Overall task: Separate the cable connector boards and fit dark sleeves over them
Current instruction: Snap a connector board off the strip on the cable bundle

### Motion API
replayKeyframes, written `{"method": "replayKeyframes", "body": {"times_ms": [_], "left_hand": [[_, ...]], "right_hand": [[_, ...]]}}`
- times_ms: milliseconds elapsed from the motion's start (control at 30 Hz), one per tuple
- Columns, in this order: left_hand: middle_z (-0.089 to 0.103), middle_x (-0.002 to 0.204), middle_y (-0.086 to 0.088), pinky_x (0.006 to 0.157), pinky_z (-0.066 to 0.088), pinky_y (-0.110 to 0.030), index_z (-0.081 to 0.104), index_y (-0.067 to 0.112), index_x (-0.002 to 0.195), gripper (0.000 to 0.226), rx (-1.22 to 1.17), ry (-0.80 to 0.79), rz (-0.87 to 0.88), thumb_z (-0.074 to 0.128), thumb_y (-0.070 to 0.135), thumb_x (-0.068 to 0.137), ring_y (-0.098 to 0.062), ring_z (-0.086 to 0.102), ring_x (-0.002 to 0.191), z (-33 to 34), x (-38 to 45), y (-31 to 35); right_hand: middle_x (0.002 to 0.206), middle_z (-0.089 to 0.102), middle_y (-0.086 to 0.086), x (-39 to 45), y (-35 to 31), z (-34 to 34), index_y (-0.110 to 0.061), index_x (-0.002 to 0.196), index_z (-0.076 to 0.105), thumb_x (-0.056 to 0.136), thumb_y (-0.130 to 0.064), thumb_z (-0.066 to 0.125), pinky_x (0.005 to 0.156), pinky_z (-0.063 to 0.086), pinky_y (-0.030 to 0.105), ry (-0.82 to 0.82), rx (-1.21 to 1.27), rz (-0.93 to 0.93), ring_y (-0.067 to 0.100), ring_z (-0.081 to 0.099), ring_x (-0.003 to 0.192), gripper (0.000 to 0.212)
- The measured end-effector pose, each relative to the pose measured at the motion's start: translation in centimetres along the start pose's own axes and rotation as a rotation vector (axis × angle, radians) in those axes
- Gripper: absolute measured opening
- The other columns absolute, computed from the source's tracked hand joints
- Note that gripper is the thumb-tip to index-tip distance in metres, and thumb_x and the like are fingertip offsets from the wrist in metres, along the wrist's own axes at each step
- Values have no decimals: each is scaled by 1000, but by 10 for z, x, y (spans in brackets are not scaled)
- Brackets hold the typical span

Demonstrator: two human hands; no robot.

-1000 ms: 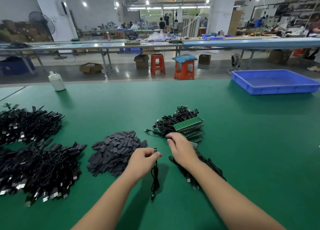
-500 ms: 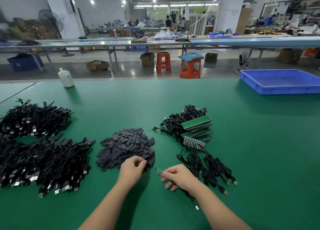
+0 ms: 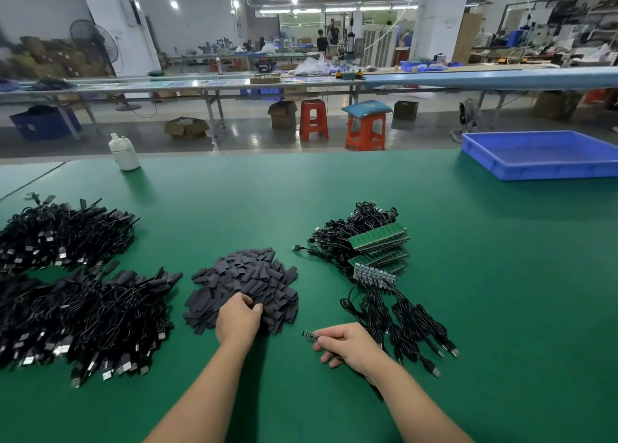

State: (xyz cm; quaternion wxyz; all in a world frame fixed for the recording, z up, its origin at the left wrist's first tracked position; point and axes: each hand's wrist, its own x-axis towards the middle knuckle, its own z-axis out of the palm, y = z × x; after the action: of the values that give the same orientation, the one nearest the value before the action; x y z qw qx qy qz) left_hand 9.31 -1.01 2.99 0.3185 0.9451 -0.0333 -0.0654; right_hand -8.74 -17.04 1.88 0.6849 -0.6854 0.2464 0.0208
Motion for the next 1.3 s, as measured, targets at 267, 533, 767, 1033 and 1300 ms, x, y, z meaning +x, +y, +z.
{"method": "replayKeyframes", "body": {"times_ms": [267,533,767,1033,1300], "left_hand": [[54,99,7,59,46,-27,70,25,105,21,318,75,280,55,33,93,-13,57,70,-18,-8,-22],[45,101,9,73,55,-31,63,21,128,34,267,-138,528,58,27,95,-6,55,77,-19,-24,-45],[59,109,2,88,47,-23,66,21,118,33,196,-245,395,70,28,87,-14,59,96,-11,-29,-49],[43,101,6,76,44,-19,63,20,128,36,170,-225,427,61,21,93,-5,52,81,-10,-41,-46],[68,95,14,76,48,-16,73,27,114,28,-105,-336,521,69,18,87,-1,60,82,-8,-69,-26]], "right_hand": [[93,77,2,2,2,0,-19,109,71,92,-12,67,69,56,24,-14,-35,0,11,69,75,19],[91,77,2,2,0,-1,-22,102,73,89,-13,69,68,55,21,-29,-47,21,8,68,73,16],[90,77,2,2,3,0,-20,102,73,91,-13,68,69,55,21,-22,-63,10,8,67,71,14],[92,77,2,2,5,-1,-14,109,69,92,-13,67,70,56,24,-11,-20,-2,11,69,72,17],[88,77,5,2,7,-1,-14,106,72,92,-13,66,66,53,22,-29,-60,-8,9,65,68,15]]}}
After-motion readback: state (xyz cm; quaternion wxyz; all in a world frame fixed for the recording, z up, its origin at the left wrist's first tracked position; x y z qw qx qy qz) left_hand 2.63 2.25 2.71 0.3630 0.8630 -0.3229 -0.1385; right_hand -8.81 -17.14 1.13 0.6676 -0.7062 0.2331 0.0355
